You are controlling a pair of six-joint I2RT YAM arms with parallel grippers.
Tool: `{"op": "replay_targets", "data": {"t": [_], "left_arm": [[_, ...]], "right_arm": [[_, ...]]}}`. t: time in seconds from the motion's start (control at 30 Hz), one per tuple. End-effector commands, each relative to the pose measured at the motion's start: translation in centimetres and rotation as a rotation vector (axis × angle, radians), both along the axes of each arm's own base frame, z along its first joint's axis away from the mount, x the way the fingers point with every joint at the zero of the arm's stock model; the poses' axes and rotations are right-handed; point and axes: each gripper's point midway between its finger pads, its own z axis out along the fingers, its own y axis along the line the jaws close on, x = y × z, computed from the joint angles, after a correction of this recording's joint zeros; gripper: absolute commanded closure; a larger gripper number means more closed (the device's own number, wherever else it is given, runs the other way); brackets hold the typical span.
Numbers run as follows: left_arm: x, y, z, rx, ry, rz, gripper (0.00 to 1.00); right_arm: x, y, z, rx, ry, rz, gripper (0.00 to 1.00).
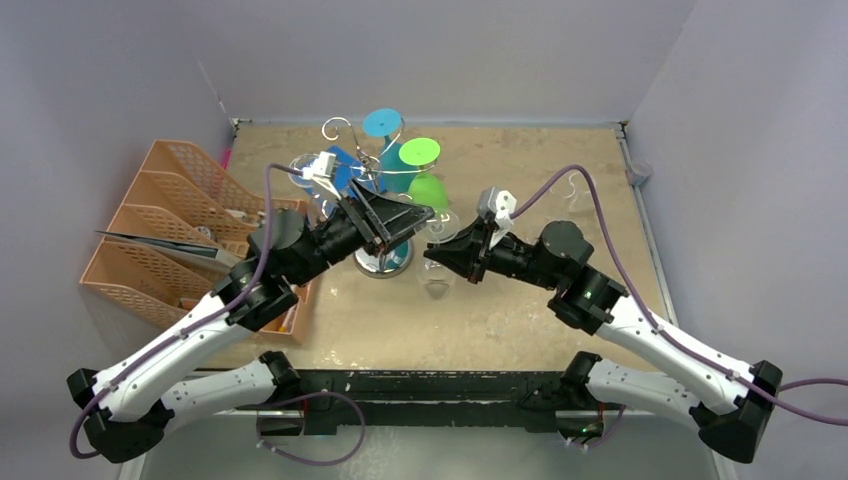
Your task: Place the wine glass upside down on the wine glass rack
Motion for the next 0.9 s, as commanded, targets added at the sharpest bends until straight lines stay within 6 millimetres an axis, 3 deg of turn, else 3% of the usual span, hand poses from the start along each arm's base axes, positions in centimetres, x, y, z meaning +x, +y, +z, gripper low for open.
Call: {"op": "replay_targets", "data": {"t": [0.0,0.17,0.3,0.47,0.6,0.87], "left_arm": [[0.7,3.7,2.4,0.076,-0.131,0.165,0.37],[0.8,5.5,2.0,0.179,-0.199,0.224,0.36],[0.2,7.0,3.4,0.277,-0.355,0.249,0.36],[-1.0,8.5,5.1,0.338,-0.487,0.248,0.36],[-0.8,9.5,5.0,0.372,-0.52,0.287,0.36],[-0.7,10.3,5.0,0.417,-0.542,0.316,0.36]], "right_arm": [[2.1,-0.8,3.4,0.079,-0.015,-0.135,1.0],[4.5,0.0,1.8,0.032,0.01,-0.206,1.0],[6.0,1.1,1.2,0.025,0.013,-0.233,1.0],[7.9,2.1,2.9,0.137,0.065,-0.296,1.0],[9.5,2.4,2.8,0.148,0.065,-0.354,1.0],[9.9,3.9,1.2,0.088,0.06,-0.31,1.0]]}}
